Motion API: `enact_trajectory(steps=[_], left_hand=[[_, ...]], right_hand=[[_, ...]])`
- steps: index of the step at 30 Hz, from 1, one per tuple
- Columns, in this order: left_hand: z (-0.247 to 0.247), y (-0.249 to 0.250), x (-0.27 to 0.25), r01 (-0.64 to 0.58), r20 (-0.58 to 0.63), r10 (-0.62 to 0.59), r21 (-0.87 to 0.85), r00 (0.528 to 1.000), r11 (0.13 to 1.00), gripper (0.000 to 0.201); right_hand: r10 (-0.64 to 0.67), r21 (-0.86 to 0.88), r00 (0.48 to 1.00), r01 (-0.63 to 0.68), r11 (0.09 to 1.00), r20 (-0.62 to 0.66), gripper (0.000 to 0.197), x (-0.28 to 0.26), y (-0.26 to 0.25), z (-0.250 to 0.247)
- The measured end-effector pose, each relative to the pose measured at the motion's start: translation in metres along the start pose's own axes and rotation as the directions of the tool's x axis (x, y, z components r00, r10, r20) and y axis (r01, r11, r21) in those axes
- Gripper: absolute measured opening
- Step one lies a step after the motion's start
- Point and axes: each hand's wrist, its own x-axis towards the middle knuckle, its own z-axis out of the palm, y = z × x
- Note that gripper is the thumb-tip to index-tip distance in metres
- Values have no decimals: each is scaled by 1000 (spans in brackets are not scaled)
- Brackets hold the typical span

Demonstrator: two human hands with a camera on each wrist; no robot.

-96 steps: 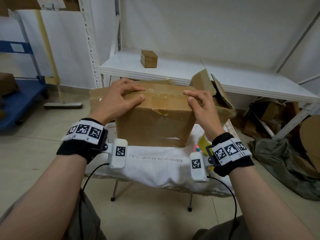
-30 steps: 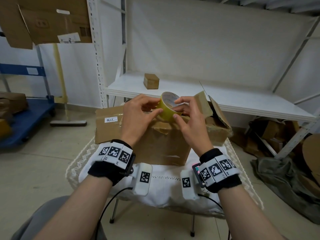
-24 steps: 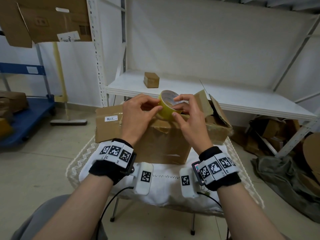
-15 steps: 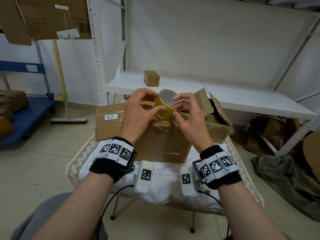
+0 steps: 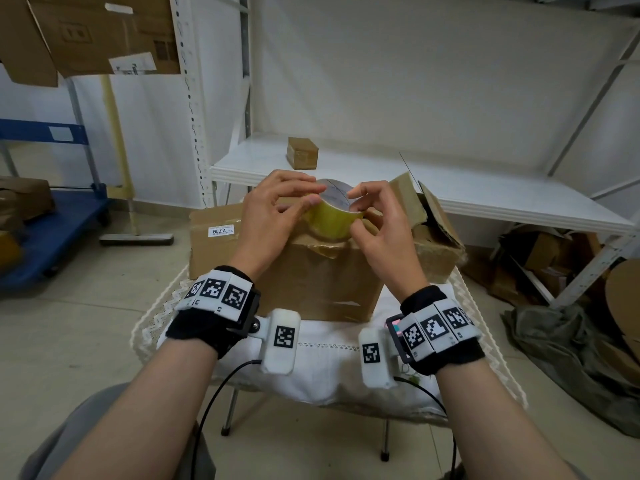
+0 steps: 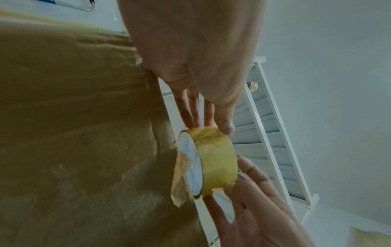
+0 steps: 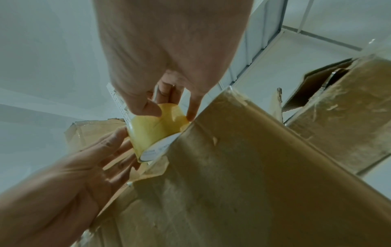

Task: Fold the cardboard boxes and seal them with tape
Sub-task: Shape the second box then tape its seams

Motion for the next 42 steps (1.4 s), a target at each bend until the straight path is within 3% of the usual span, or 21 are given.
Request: enact_trajectory(steps=[9, 19, 22, 26, 31, 36, 42], left_hand=[[-2, 1, 0, 50, 14, -49, -19, 999, 999, 31], [-1, -2, -1, 24, 85, -32, 101, 996, 995, 46], [-1, -1, -1, 42, 134, -60, 135, 989, 990, 64], [-2, 0, -1, 177, 191, -189, 78, 963, 981, 91], [-6, 1, -1, 193, 178, -190, 1, 966, 981, 81], [-6, 9, -1, 177, 155, -157, -128, 975, 976, 70], [-12, 9, 1, 183, 212, -156, -118, 965, 976, 56]], right_hand=[[24, 49, 1000, -23, 999, -14, 37, 0, -1, 0], [17, 27, 1000, -17, 1000, 4, 33, 0, 1, -1], [12, 29, 1000, -12, 1000, 9, 30, 0, 1, 0], [22, 89, 1000, -22, 996, 0, 30, 1, 0, 0], [43, 144, 999, -39, 989, -29, 44, 1, -3, 1], [191, 321, 976, -215, 922, 105, 54, 2, -6, -3], [188, 355, 973, -225, 907, 136, 55, 0, -8, -1]])
